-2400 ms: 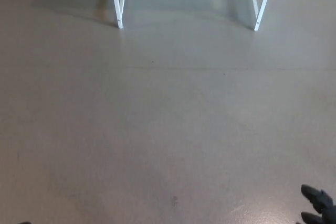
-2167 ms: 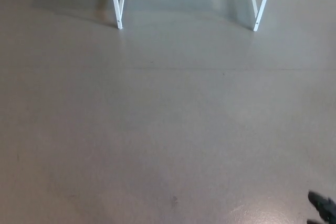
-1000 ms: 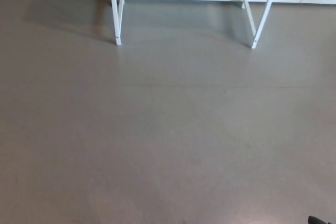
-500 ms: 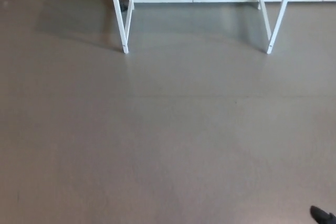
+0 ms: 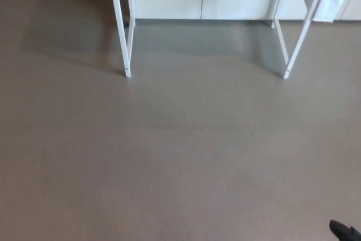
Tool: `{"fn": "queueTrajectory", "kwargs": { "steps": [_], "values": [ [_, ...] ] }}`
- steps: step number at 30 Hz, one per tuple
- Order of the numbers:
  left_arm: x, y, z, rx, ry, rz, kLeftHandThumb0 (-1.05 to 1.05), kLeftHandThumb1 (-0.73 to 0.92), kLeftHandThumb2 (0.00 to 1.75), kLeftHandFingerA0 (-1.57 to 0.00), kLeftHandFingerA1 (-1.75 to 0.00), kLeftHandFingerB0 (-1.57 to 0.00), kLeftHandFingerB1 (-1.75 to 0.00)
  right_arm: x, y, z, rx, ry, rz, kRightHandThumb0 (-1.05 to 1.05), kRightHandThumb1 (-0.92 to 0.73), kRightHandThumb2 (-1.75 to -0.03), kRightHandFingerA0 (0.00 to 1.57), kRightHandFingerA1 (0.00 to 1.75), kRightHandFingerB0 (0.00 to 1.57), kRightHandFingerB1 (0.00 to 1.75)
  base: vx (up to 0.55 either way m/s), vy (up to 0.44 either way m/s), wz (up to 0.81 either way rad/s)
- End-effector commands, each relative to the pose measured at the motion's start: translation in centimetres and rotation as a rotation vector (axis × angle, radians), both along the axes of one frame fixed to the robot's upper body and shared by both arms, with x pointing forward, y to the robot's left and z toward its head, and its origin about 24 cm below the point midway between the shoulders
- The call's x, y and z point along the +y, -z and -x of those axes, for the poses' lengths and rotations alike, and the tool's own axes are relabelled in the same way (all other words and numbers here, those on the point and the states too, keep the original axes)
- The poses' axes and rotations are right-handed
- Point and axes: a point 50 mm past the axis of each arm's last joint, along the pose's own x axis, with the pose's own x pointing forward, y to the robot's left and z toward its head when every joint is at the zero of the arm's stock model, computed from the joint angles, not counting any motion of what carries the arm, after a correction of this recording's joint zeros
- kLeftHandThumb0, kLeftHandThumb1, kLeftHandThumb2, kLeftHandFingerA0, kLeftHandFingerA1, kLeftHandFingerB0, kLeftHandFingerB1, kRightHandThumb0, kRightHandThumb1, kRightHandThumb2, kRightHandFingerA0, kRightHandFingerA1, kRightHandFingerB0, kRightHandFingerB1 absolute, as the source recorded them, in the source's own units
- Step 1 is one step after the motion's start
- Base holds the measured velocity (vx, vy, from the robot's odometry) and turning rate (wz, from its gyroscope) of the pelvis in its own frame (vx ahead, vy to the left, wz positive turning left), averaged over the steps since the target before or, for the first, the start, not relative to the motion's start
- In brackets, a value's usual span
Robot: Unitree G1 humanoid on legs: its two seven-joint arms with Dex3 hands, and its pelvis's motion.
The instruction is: The robot walk towards a table in front and uses its left hand to pickup a tennis ball on the left side and put it in a container on the right hand side
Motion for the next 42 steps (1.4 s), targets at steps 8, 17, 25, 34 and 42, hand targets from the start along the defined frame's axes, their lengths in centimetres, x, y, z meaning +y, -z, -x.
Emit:
{"fn": "queueTrajectory", "kwargs": {
  "steps": [8, 17, 25, 34, 42],
  "values": [
    [0.3, 0.0, 0.8, -0.04, -0.055, -0.027, -0.17, 0.51, 0.56, -0.19, -0.4, -0.22, -0.29, -0.7, 0.3, 0.5, 0.01, 0.04, -0.001, 0.01, -0.8, -0.8, 0.0, 0.22, 0.0, 0.14, 0.26, -0.087, 0.02],
    [-0.7, 1.2, 6.9, 0.122, -0.096, -0.079, -0.21, 0.44, 0.56, -0.27, -0.39, -0.28, -0.32, -1.9, 1.4, 5.4, 0.114, 0.037, 0.002, 0.0, -0.82, -0.81, 0.0, 0.23, 0.0, 0.14, 0.27, -0.069, 0.04],
    [0.0, 1.5, 8.3, 0.14, -0.109, -0.077, -0.13, 0.5, 0.55, -0.28, -0.42, -0.28, -0.3, -1.7, 2.3, 6.0, 0.166, 0.022, -0.001, -0.04, -0.81, -0.82, 0.01, 0.25, 0.0, 0.15, 0.25, 0.181, -0.27],
    [0.2, 1.9, 8.4, 0.156, -0.131, -0.072, -0.14, 0.48, 0.54, -0.3, -0.41, -0.28, -0.3, -1.7, 2.2, 5.6, 0.163, 0.036, -0.002, -0.02, -0.83, -0.82, 0.0, 0.23, 0.0, 0.14, 0.21, 0.053, 0.07],
    [0.3, 1.5, 8.1, 0.13, -0.098, -0.1, -0.16, 0.51, 0.55, -0.27, -0.38, -0.24, -0.29, -2.7, 2.1, 5.3, 0.138, 0.064, -0.022, 0.01, -0.83, -0.82, 0.01, 0.27, 0.0, 0.14, 0.32, -0.198, 0.11]
  ]
}}
